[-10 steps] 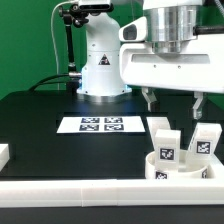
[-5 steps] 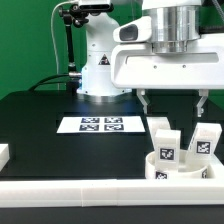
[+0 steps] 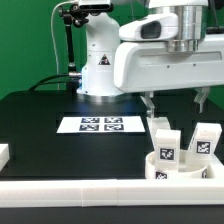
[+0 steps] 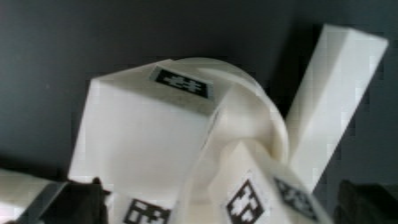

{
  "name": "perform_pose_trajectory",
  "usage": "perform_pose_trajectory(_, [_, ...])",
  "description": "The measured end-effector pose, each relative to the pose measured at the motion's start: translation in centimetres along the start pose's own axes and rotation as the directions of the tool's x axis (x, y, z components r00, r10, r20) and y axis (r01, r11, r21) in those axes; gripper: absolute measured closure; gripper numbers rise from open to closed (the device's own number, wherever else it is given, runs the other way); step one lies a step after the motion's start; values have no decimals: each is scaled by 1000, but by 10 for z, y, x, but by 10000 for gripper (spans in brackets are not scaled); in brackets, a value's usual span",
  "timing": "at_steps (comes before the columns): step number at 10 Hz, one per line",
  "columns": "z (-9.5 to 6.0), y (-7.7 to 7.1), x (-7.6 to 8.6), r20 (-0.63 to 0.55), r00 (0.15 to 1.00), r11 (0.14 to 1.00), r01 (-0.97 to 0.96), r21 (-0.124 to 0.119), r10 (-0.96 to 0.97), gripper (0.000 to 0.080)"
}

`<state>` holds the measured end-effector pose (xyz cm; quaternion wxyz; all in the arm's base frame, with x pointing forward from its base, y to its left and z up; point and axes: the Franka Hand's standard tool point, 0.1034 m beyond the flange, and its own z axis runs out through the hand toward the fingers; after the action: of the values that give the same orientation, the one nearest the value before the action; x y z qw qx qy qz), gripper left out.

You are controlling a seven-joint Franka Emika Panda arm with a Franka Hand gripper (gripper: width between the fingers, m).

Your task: Assemble stool

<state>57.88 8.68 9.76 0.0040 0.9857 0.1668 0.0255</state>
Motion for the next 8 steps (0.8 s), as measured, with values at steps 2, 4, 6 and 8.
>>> perform_pose_trajectory(2, [0, 5, -1, 3, 992, 992, 125, -7, -125, 151])
perform_pose_trajectory(4, [0, 7, -2, 8, 970, 970, 243, -12, -243, 151])
perform_pose_trajectory(6, [2, 7, -4, 34, 864, 864, 503, -28, -502, 151])
perform_pose_trajectory(8, [5, 4, -5, 63, 744, 744, 667, -33, -665, 151])
